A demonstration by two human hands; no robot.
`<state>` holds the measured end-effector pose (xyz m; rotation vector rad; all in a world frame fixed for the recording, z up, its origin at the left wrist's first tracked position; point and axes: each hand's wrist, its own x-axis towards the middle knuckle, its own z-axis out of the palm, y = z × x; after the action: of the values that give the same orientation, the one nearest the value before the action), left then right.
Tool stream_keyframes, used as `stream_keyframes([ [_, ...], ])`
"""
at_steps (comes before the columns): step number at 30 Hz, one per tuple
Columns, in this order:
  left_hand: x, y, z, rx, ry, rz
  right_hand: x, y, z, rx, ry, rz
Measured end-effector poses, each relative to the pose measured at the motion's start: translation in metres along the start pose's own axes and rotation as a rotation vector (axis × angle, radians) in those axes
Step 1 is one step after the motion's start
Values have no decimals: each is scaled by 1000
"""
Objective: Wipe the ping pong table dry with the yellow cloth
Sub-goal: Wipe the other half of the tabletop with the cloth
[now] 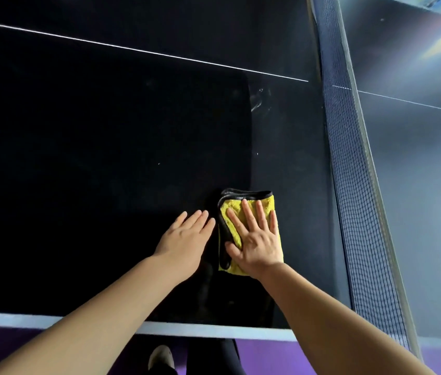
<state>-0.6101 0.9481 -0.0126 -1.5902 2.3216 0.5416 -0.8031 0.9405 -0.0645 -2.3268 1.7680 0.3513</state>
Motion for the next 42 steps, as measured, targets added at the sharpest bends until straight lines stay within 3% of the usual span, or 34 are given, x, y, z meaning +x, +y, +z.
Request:
stream_keyframes([
  [9, 145, -15, -66, 29, 19, -219, 163, 62, -46, -27, 29, -73],
  [17, 244, -41, -103, 27, -82, -364, 307, 97, -82, 7, 94, -80],
  [25, 280, -31, -111, 262, -212, -402, 408, 126, -112, 14, 97, -51],
  [33, 281, -33, -115, 219, -244, -415, 434, 164, -123, 77, 114, 78],
  [42, 271, -33, -113, 98, -211, -463, 350, 167, -99, 121, 112, 185],
])
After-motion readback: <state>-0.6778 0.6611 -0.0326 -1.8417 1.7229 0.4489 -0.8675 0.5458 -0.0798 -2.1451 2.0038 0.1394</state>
